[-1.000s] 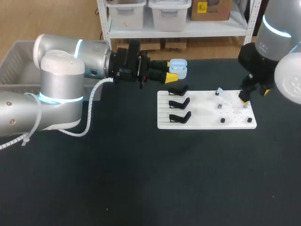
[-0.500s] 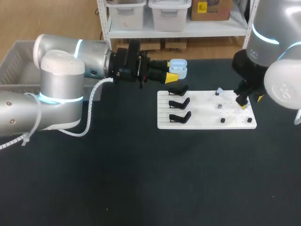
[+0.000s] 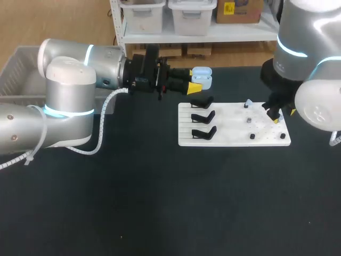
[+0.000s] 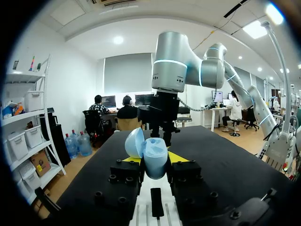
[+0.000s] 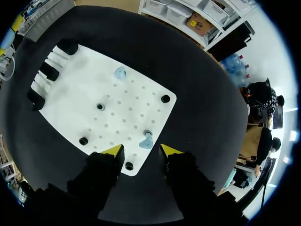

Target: Pick up each earbud case from the left stands, insert the matching earbuds, close the lid, and place the case in the box.

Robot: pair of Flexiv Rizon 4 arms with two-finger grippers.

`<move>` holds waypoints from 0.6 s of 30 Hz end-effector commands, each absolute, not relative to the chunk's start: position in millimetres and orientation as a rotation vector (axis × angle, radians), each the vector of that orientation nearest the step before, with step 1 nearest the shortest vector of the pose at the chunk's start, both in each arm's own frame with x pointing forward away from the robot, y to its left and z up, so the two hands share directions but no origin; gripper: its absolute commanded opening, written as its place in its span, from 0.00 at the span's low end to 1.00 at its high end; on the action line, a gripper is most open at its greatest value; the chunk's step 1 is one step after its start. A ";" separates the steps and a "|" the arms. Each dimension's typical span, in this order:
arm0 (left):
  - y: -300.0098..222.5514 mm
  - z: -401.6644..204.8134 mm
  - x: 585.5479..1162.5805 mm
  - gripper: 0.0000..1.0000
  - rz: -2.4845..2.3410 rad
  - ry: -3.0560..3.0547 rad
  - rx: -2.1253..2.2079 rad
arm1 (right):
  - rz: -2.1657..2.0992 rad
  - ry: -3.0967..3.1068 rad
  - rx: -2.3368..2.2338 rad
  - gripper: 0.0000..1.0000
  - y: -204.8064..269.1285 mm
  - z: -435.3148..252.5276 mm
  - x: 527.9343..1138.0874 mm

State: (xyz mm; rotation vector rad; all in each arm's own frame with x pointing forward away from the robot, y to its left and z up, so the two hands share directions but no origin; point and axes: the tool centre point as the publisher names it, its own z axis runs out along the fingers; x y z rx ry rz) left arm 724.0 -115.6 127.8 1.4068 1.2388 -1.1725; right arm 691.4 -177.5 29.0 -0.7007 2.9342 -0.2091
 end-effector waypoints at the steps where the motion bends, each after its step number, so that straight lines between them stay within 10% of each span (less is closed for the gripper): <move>1: -115.9 127.3 724.9 0.00 -1.173 1.239 1.408 | -0.242 2.915 -0.683 0.46 -178.1 24.4 689.7; 18: -115.9 127.3 724.9 0.00 -1.173 1.239 1.408 | -0.338 2.876 -0.634 0.38 -182.1 19.3 693.0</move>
